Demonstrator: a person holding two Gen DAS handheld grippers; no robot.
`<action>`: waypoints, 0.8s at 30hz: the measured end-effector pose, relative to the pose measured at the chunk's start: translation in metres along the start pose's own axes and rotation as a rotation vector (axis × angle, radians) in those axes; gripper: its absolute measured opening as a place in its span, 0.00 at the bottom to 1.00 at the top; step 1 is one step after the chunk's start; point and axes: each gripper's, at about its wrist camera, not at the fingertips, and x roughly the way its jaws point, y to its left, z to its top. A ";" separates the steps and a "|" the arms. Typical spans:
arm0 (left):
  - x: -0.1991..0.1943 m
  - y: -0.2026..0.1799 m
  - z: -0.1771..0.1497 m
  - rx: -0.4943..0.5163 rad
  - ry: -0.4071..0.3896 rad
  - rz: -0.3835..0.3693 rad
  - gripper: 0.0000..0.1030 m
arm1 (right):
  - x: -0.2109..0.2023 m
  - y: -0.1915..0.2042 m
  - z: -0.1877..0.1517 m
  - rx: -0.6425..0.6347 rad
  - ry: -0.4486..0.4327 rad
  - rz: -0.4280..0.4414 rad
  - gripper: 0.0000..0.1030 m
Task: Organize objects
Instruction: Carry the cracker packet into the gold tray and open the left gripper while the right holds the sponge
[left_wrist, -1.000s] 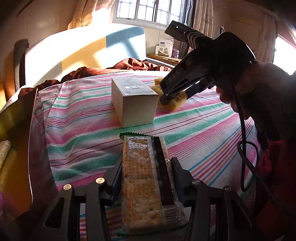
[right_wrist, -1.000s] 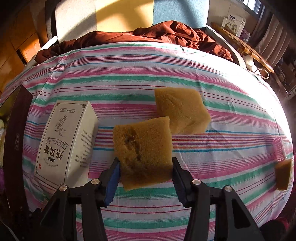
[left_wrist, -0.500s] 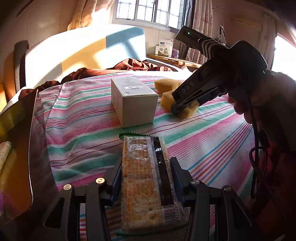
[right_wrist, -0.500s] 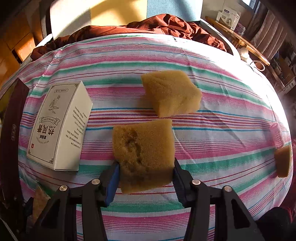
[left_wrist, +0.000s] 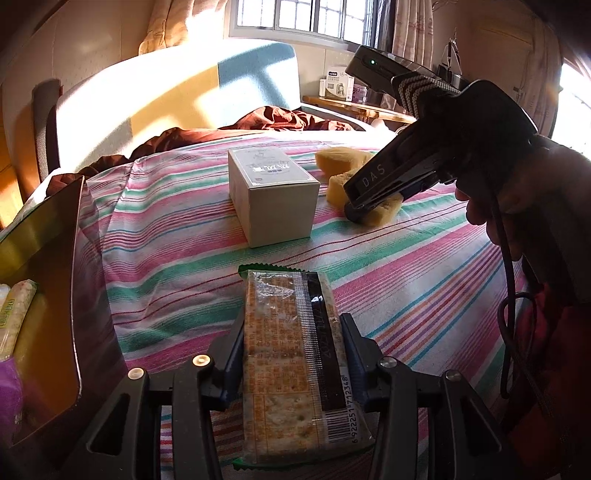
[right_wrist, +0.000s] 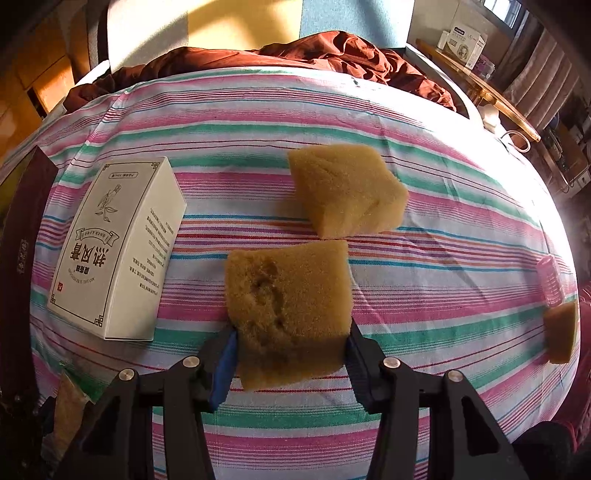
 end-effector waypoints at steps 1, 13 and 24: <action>-0.002 -0.001 0.000 0.005 0.007 0.008 0.46 | 0.000 0.000 0.000 -0.002 -0.001 -0.001 0.51; -0.052 0.004 0.010 -0.029 -0.050 0.068 0.45 | -0.002 0.001 -0.002 -0.004 -0.008 -0.006 0.51; -0.106 0.051 0.026 -0.116 -0.139 0.200 0.46 | -0.001 0.003 -0.001 -0.020 -0.013 -0.025 0.51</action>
